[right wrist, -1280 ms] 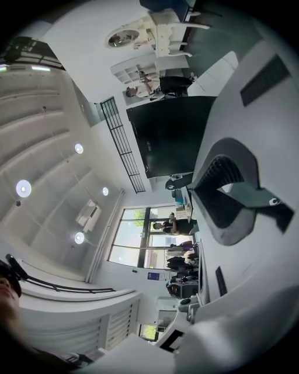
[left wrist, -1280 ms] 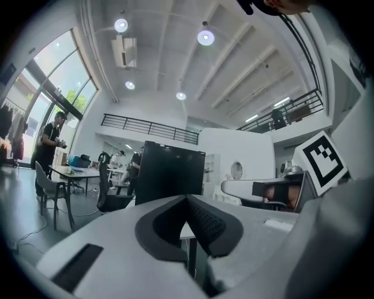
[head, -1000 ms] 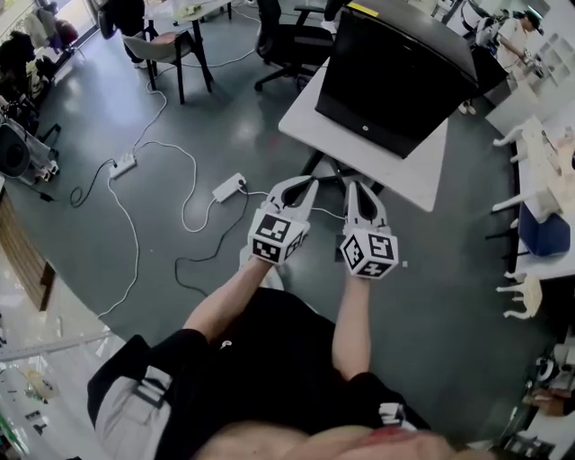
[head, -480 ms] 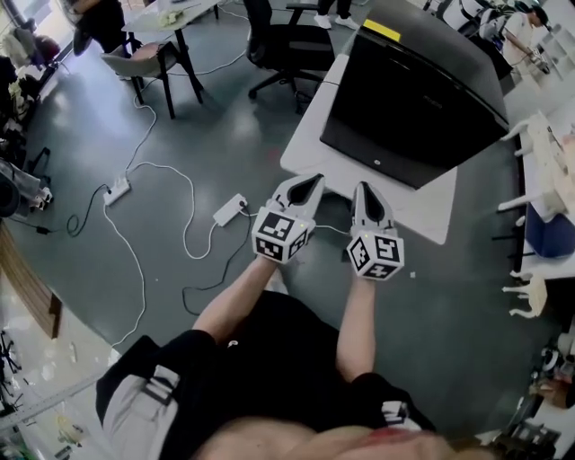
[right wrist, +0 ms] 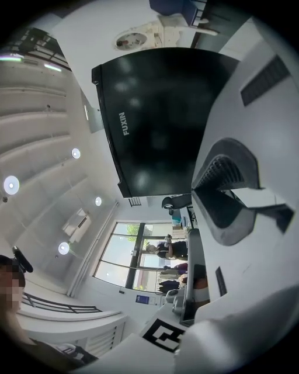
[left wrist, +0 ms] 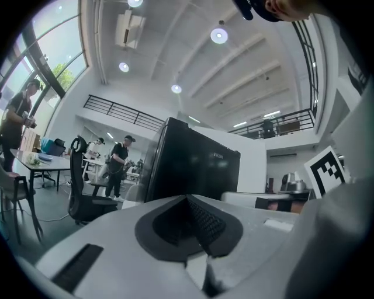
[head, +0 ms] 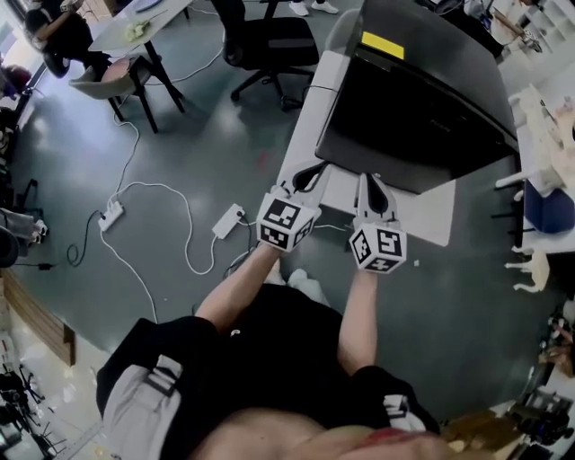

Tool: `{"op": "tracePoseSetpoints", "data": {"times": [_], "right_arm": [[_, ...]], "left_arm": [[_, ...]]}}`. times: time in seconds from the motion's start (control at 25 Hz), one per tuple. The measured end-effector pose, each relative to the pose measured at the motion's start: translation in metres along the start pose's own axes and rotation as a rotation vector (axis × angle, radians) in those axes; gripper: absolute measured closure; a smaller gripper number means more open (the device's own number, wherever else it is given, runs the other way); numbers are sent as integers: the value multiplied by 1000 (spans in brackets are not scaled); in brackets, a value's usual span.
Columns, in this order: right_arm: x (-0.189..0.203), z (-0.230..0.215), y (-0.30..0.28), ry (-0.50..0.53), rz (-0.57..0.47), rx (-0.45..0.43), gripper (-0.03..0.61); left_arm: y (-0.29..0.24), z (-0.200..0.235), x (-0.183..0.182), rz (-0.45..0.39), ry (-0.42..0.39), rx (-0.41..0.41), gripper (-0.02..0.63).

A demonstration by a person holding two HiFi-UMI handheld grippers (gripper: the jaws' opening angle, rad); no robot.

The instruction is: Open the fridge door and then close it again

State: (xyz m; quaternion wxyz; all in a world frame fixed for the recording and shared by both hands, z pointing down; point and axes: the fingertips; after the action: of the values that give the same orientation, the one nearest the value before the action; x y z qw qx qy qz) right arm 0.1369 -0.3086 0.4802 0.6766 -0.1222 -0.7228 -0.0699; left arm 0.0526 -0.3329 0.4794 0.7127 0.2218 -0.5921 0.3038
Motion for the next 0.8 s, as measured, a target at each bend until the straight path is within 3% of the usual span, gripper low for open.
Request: {"op": "tracePoseSetpoints", "data": {"times": [0.16, 0.36, 0.44, 0.6, 0.64, 0.72, 0.8], "right_arm": [[-27, -12, -10, 88, -14, -4, 583], [-89, -13, -40, 347, 27, -74, 580], [-113, -15, -51, 445, 50, -78, 508], [-142, -15, -73, 615, 137, -86, 472], [-147, -14, -77, 639, 156, -104, 468], [-157, -10, -86, 679, 200, -146, 399], [-165, -10, -93, 747, 249, -153, 393]], "left_arm": [[-16, -2, -14, -26, -18, 38, 614], [-42, 9, -38, -66, -96, 90, 614], [-55, 15, -47, -71, -127, 121, 611], [-87, 34, -67, -61, -117, 179, 506], [-93, 38, -71, -58, -115, 193, 488], [-104, 41, -78, -56, -126, 225, 464], [-111, 41, -84, -60, -140, 259, 440]]}}
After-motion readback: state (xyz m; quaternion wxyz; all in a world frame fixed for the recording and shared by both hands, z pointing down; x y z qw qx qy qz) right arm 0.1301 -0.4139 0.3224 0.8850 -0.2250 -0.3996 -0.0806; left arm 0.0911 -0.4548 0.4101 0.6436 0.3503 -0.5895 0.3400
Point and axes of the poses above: the fingertips, and each gripper's own axes: y backward along the fingers, z to its left, x out of its underside, and after that the axes turned 8 degrees about -x, right-handed
